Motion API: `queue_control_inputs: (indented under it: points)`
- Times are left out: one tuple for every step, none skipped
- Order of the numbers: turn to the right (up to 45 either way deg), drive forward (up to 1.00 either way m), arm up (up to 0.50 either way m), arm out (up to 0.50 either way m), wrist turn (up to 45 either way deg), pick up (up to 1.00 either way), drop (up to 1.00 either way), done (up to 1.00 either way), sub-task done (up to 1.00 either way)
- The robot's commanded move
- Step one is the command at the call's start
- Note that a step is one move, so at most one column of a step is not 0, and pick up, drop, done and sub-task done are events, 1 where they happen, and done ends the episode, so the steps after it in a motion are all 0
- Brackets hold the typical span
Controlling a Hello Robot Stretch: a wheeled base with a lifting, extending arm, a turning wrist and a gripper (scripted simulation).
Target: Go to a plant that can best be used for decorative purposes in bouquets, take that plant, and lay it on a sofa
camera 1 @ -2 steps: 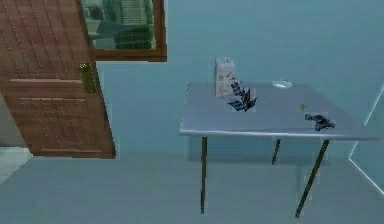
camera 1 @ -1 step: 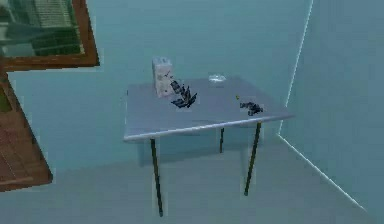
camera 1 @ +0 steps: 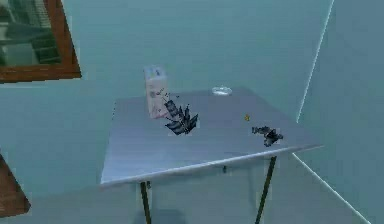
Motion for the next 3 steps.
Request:
queue_control_inputs:
  points:
    - [-45.0,0.00,0.00,0.00,0.0,0.00,0.00,0.00,0.00]
    - [-39.0,0.00,0.00,0.00,0.0,0.00,0.00,0.00,0.00]
    - [45.0,0.00,0.00,0.00,0.0,0.00,0.00,0.00,0.00]
